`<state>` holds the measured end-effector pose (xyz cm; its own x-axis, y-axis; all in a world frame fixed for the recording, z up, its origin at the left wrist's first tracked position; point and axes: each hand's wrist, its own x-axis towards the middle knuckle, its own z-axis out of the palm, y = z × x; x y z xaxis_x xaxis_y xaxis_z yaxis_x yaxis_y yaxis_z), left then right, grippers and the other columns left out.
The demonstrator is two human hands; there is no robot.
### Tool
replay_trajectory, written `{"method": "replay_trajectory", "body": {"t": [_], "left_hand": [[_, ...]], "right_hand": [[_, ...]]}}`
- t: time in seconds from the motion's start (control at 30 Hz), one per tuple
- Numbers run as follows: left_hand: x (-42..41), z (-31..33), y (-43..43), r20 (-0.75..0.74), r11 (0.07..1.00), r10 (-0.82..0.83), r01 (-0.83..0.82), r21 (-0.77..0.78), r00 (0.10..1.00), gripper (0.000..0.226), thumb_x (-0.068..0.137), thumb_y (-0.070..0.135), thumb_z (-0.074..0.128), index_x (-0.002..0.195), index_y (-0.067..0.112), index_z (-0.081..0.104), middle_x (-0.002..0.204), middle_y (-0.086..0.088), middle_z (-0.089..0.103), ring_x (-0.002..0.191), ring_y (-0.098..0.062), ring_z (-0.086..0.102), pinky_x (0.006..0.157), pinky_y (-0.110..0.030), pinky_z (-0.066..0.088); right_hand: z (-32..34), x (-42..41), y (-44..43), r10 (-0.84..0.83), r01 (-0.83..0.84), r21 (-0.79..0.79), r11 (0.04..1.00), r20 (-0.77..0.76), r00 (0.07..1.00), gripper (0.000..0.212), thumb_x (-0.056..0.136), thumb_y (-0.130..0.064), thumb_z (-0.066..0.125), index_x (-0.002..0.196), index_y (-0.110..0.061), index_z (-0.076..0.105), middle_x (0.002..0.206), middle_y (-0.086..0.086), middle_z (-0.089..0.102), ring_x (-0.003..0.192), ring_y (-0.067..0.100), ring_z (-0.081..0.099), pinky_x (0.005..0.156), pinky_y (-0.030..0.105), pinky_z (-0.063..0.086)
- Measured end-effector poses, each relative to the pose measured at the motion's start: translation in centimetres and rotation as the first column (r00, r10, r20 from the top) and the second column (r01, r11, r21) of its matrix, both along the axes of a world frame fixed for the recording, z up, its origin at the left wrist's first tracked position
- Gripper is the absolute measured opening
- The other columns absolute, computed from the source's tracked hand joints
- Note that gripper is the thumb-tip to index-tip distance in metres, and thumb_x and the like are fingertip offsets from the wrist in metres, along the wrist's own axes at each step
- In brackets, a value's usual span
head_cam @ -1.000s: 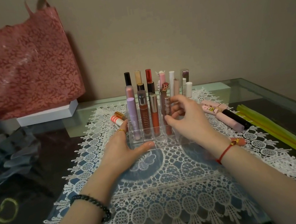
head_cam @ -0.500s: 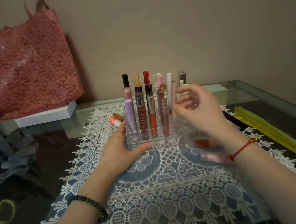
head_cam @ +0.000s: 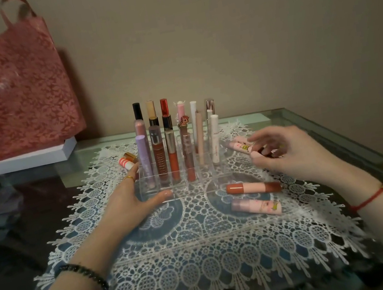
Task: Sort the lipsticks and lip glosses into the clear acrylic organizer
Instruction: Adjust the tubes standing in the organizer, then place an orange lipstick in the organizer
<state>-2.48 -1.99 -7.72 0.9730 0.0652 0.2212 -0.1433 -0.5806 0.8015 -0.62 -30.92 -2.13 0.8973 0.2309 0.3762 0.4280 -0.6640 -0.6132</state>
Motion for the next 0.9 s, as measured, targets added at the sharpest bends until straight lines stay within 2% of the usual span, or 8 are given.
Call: {"method": "replay_trajectory", "body": {"t": [0.1,0.2,0.37,0.47,0.6,0.7,0.83,0.9], "left_hand": [[-0.2,0.2,-0.2,-0.013,0.999,-0.013,0.012,-0.032,1.0,0.09,0.053,0.049,0.073,0.131,0.032,0.033,0.096,0.023,0.059,0.091,-0.007,0.06,0.086,-0.035,0.044],[-0.3,0.4,-0.4,-0.02,0.999,-0.005,0.004,-0.044,1.0,0.091,0.054,0.045,0.073,0.133,0.031,0.03,0.101,0.018,0.059,0.093,-0.009,0.059,0.087,-0.035,0.043],[-0.4,0.5,-0.6,-0.028,1.0,0.002,-0.003,-0.03,1.0,0.096,0.055,0.044,0.073,0.137,0.028,0.027,0.115,0.006,0.059,0.098,-0.015,0.058,0.092,-0.041,0.043],[-0.4,0.6,-0.6,-0.031,1.0,0.006,-0.006,-0.016,1.0,0.098,0.054,0.046,0.072,0.138,0.027,0.025,0.118,0.003,0.058,0.1,-0.017,0.057,0.093,-0.041,0.042],[-0.4,0.6,-0.5,-0.027,1.0,0.014,-0.013,0.022,1.0,0.099,0.055,0.046,0.071,0.139,0.026,0.023,0.117,0.006,0.056,0.096,-0.014,0.055,0.086,-0.031,0.04],[-0.3,0.6,-0.5,-0.032,1.0,0.017,-0.016,0.023,0.999,0.1,0.054,0.047,0.071,0.139,0.026,0.022,0.115,0.008,0.056,0.095,-0.012,0.055,0.085,-0.03,0.04],[-0.4,0.7,-0.5,-0.03,1.0,0.004,-0.003,0.021,1.0,0.099,0.051,0.049,0.07,0.137,0.027,0.026,0.115,0.007,0.058,0.096,-0.013,0.058,0.088,-0.035,0.043],[-0.6,0.7,-0.5,-0.029,1.0,-0.003,0.003,-0.008,1.0,0.098,0.05,0.05,0.07,0.136,0.028,0.029,0.114,0.008,0.059,0.096,-0.013,0.059,0.09,-0.039,0.044]], "right_hand": [[-1.6,-0.5,-0.4,-0.006,0.0,-0.103,0.995,-0.051,0.999,0.04,0.07,-0.026,0.074,0.103,-0.038,0.055,0.093,-0.018,0.059,0.082,0.001,0.056,0.069,0.019,0.049],[-3.0,-0.8,-0.1,0.007,-0.021,-0.172,0.985,-0.082,0.997,0.036,0.071,-0.033,0.072,0.102,-0.039,0.056,0.095,-0.02,0.056,0.085,-0.004,0.052,0.066,0.014,0.042],[-4.1,-0.9,0.4,0.042,-0.058,-0.157,0.986,-0.106,0.994,0.03,0.073,-0.026,0.072,0.1,-0.035,0.062,0.094,-0.021,0.059,0.084,-0.006,0.052,0.064,0.011,0.037],[-4.3,-0.6,0.5,0.044,-0.062,-0.178,0.982,-0.102,0.994,0.025,0.075,-0.026,0.07,0.098,-0.034,0.064,0.093,-0.021,0.06,0.085,-0.004,0.052,0.066,0.014,0.039],[-4.1,-0.4,0.5,0.065,-0.087,-0.213,0.973,-0.112,0.992,0.019,0.077,-0.028,0.068,0.094,-0.034,0.065,0.091,-0.019,0.062,0.084,-0.002,0.053,0.069,0.018,0.041],[-4.1,-0.5,0.4,0.086,-0.105,-0.247,0.963,-0.087,0.992,0.018,0.079,-0.026,0.066,0.094,-0.035,0.063,0.093,-0.019,0.061,0.085,-0.003,0.052,0.067,0.016,0.039],[-3.6,-0.9,0.2,0.073,-0.086,-0.21,0.974,-0.069,0.995,0.025,0.08,-0.025,0.064,0.093,-0.044,0.057,0.095,-0.024,0.057,0.086,-0.009,0.05,0.065,0.013,0.034],[-3.0,-1.1,0.3,0.073,-0.078,-0.118,0.99,-0.046,0.996,0.028,0.08,-0.023,0.063,0.094,-0.046,0.056,0.098,-0.026,0.056,0.086,-0.009,0.05,0.067,0.013,0.036]]}}
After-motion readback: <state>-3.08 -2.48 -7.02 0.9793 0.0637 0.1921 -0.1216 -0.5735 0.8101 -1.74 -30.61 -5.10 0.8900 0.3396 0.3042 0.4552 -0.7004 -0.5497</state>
